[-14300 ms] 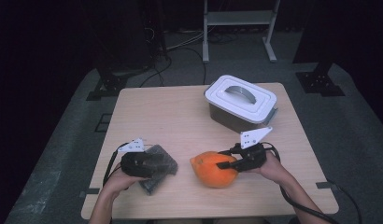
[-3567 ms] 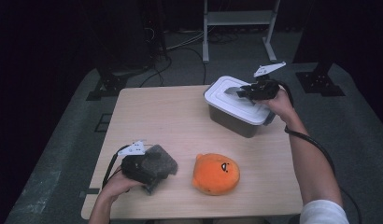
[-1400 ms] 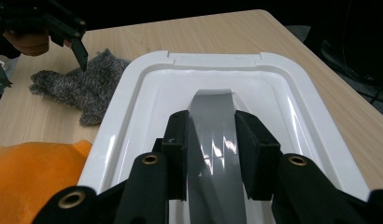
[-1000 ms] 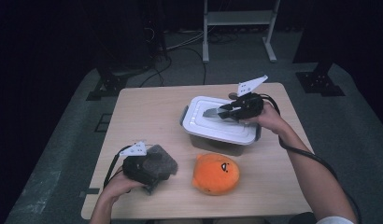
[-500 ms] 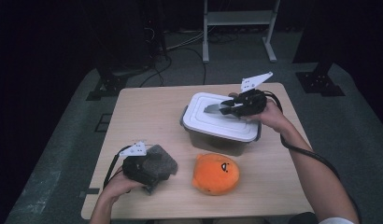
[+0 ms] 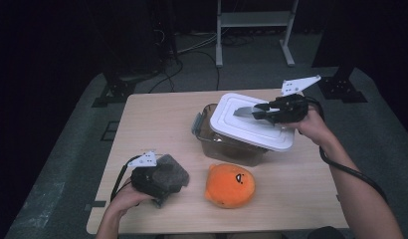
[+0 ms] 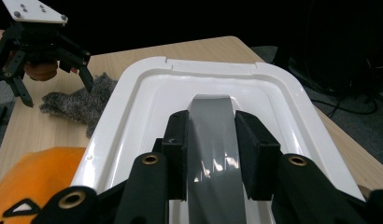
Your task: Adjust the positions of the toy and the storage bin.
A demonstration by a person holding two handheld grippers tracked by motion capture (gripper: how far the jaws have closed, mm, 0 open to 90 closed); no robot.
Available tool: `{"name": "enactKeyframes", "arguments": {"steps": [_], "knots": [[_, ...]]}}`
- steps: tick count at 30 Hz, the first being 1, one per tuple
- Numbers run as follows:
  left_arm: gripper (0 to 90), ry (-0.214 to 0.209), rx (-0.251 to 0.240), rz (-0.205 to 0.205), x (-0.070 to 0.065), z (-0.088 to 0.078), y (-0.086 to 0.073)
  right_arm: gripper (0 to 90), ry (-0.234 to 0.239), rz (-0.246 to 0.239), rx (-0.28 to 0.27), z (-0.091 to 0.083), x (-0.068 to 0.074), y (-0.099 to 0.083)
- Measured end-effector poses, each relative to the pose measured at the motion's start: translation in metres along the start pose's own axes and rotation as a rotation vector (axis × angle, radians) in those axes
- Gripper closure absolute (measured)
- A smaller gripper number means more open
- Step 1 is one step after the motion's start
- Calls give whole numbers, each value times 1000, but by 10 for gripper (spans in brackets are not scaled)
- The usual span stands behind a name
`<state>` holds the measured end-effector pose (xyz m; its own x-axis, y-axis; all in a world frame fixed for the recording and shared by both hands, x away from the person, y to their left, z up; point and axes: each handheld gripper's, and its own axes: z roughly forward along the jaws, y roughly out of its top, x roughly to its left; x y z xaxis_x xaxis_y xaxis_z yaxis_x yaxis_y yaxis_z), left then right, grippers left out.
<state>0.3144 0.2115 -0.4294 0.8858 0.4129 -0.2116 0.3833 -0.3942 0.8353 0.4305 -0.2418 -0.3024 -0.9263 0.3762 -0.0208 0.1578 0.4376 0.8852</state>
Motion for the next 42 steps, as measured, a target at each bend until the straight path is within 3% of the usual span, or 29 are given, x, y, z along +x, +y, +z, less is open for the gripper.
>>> {"name": "enactKeyframes", "arguments": {"steps": [12,42], "knots": [[98,5,-2,2,-1,1,-1,659,-57,23,-19,-46,10,-21],[95,2,-14,4,-2,1,-1,658,-196,108,-48,-136,31,-85]]}}
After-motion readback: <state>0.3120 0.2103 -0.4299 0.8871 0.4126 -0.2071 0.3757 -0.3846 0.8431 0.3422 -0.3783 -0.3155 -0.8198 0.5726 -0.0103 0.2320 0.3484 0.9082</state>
